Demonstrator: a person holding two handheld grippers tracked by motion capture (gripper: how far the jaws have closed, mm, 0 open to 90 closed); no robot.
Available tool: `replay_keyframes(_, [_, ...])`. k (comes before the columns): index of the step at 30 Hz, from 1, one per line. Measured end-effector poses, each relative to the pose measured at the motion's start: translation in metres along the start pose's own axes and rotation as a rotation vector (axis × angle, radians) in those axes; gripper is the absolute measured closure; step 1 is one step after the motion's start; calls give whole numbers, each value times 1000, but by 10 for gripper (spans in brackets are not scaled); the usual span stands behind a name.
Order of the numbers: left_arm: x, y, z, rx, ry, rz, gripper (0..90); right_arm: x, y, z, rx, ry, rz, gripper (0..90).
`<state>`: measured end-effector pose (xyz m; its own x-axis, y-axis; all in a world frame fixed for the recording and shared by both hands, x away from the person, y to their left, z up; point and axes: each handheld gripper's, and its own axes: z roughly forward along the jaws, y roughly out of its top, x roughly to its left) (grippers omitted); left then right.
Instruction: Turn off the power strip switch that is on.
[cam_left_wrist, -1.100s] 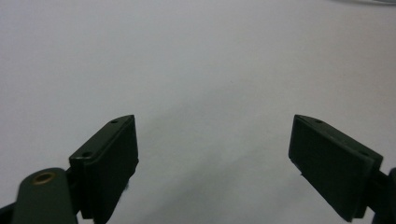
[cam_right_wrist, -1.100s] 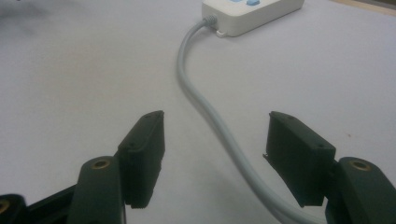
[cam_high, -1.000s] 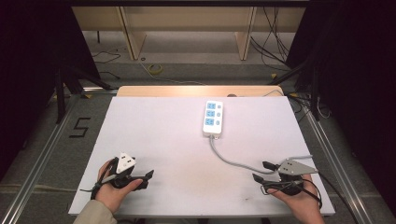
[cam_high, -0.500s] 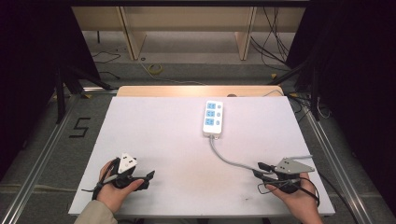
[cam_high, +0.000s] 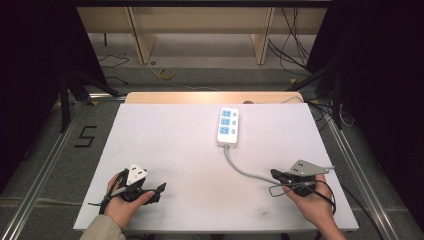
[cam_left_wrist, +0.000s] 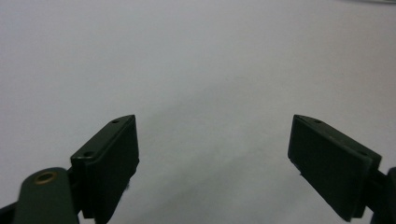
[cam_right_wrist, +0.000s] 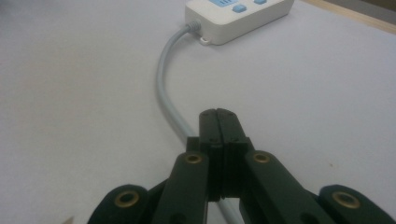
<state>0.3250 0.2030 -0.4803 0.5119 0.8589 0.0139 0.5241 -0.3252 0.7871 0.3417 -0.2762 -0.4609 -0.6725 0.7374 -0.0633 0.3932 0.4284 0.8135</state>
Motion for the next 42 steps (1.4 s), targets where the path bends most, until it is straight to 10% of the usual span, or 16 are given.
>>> replay_keyframes(42, [-8, 2, 3, 1, -9, 13, 160, -23, 75, 64, 96, -34, -14, 900])
